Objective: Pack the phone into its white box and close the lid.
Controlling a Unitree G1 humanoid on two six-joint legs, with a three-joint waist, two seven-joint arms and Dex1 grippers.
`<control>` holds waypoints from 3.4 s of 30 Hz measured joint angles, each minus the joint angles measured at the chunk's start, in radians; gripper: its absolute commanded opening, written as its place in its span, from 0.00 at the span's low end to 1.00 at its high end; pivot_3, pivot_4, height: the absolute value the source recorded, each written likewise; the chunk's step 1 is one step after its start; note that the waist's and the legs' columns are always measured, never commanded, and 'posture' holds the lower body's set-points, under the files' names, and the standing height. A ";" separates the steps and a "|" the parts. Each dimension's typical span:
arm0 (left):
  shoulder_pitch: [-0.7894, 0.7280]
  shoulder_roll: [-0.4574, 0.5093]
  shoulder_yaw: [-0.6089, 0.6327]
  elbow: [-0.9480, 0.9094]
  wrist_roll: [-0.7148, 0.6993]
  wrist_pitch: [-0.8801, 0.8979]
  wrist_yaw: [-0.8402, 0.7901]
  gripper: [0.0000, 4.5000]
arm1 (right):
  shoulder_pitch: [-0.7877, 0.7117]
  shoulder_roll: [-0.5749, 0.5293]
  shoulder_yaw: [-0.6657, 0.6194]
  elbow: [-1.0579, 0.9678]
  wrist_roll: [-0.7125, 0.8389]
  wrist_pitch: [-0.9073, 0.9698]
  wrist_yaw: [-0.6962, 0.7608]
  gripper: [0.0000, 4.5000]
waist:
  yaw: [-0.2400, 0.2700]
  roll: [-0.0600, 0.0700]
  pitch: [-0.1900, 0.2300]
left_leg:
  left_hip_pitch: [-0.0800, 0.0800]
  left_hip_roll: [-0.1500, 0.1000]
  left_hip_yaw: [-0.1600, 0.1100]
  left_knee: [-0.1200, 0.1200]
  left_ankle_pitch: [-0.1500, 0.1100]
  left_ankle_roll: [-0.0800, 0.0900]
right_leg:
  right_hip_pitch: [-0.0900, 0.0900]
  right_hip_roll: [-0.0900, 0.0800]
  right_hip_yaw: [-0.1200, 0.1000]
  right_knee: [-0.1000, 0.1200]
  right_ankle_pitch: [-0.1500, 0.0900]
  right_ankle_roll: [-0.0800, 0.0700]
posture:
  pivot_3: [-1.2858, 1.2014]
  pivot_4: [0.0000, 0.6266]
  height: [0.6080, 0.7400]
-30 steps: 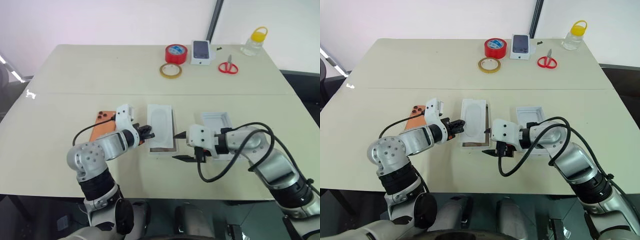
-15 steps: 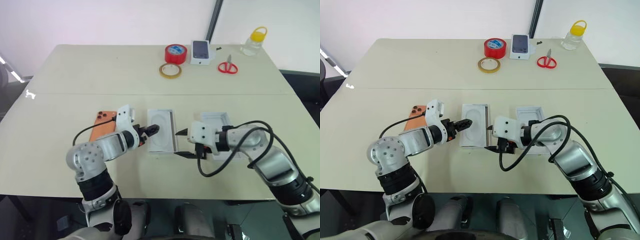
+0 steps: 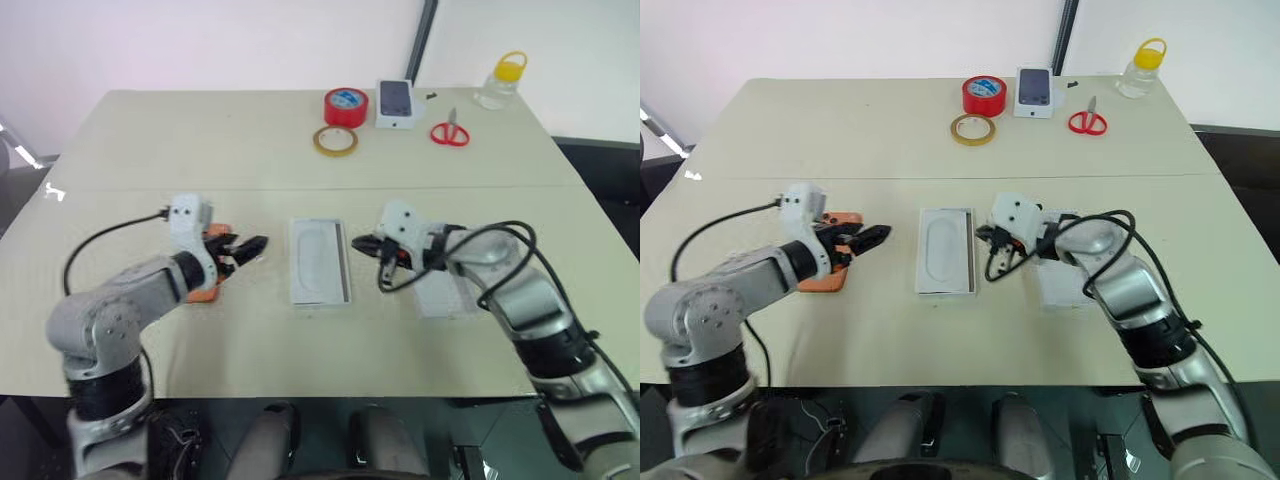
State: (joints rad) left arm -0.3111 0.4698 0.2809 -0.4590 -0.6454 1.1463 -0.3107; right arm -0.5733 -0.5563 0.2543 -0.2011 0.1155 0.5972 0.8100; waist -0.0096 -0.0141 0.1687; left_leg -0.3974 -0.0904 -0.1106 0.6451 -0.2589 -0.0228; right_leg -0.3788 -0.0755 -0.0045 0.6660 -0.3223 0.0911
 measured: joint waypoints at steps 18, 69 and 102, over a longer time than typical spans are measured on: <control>0.358 0.276 -0.101 0.041 0.163 -0.596 -0.527 0.84 | -0.194 0.307 0.154 0.372 -0.171 0.116 -0.234 0.01 | -0.007 0.002 0.001 | -0.010 0.000 0.000 0.000 0.001 0.000 | -0.013 0.000 0.000 0.004 0.001 -0.001 | 0.52 0.24 1.00; 0.057 0.132 0.179 0.254 0.044 -0.003 0.038 0.99 | -0.235 0.389 0.263 0.254 -0.237 0.064 -0.137 0.00 | -0.010 0.002 -0.001 | -0.010 0.000 0.000 0.003 0.002 -0.002 | -0.018 0.002 0.001 0.010 0.001 -0.001 | 0.52 0.24 1.00; -0.120 -0.058 0.285 0.287 -0.070 0.406 0.068 0.99 | -0.310 0.587 0.347 0.704 -0.385 -0.234 -0.154 0.00 | -0.023 0.005 -0.008 | -0.007 -0.001 -0.001 0.003 0.004 -0.005 | -0.019 0.001 0.002 0.016 0.001 -0.001 | 0.52 0.24 1.00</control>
State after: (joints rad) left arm -0.4309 0.4118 0.5663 -0.1719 -0.7150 1.5521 -0.2427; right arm -0.8829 0.0306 0.6008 0.5025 -0.2697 0.3628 0.6559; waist -0.0322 -0.0088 0.1611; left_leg -0.4047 -0.0912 -0.1112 0.6480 -0.2554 -0.0279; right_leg -0.3974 -0.0746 -0.0027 0.6824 -0.3213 0.0896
